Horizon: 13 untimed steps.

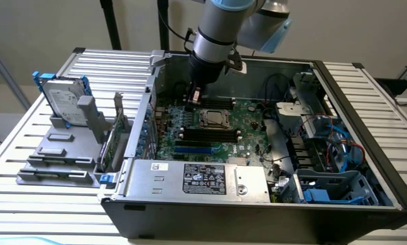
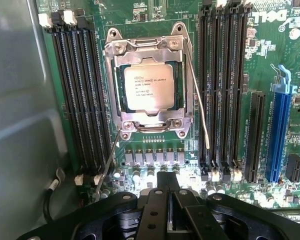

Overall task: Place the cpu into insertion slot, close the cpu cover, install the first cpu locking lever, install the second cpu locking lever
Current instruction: 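Install the first cpu locking lever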

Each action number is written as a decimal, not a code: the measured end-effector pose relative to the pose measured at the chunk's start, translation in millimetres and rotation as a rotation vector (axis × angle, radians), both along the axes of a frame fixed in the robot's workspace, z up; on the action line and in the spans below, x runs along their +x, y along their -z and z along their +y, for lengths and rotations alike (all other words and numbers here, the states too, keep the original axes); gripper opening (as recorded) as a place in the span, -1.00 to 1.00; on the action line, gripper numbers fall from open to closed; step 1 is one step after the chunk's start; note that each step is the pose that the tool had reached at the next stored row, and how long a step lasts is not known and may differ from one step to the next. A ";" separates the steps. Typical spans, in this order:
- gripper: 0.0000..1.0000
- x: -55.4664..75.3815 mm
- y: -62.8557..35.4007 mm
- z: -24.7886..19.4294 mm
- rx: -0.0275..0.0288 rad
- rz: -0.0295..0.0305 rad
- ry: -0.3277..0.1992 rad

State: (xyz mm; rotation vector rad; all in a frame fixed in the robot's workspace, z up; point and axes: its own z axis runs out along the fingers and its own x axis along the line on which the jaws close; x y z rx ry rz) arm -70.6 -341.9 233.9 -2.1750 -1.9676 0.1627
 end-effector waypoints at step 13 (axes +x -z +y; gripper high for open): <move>-0.79 -17.4 -5.5 0.0 0.0147 0.0004 0.055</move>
